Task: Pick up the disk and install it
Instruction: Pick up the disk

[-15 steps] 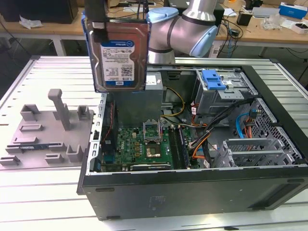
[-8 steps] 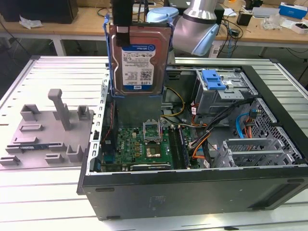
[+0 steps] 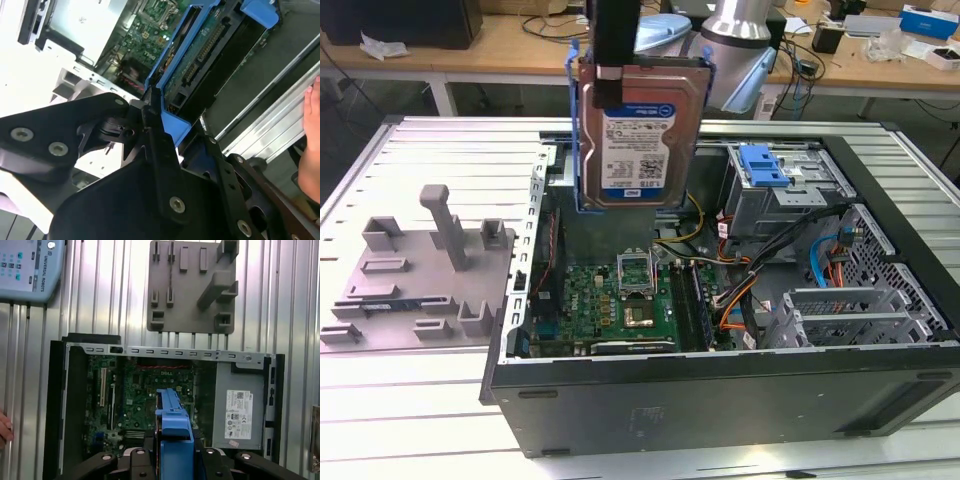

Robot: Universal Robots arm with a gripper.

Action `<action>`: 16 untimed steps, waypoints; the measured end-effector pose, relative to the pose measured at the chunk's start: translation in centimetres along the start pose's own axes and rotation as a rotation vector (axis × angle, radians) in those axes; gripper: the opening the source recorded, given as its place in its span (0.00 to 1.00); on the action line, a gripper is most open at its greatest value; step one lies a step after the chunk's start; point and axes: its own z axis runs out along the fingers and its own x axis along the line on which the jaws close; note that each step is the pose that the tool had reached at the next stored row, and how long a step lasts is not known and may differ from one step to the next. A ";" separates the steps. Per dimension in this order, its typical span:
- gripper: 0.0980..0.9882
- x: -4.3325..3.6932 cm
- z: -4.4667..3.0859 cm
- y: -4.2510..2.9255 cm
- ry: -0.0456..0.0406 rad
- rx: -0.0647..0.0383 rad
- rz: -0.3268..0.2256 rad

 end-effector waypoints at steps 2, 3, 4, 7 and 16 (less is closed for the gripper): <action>0.30 0.48 -0.01 -0.68 0.0001 0.000 0.000; 0.30 0.70 -0.01 -1.01 0.0000 0.000 0.000; 0.30 1.02 -0.01 -1.46 0.0000 0.000 0.000; 0.30 1.65 -0.01 -2.38 0.0000 0.000 0.000; 0.30 4.44 -0.02 -6.39 0.0000 0.000 0.000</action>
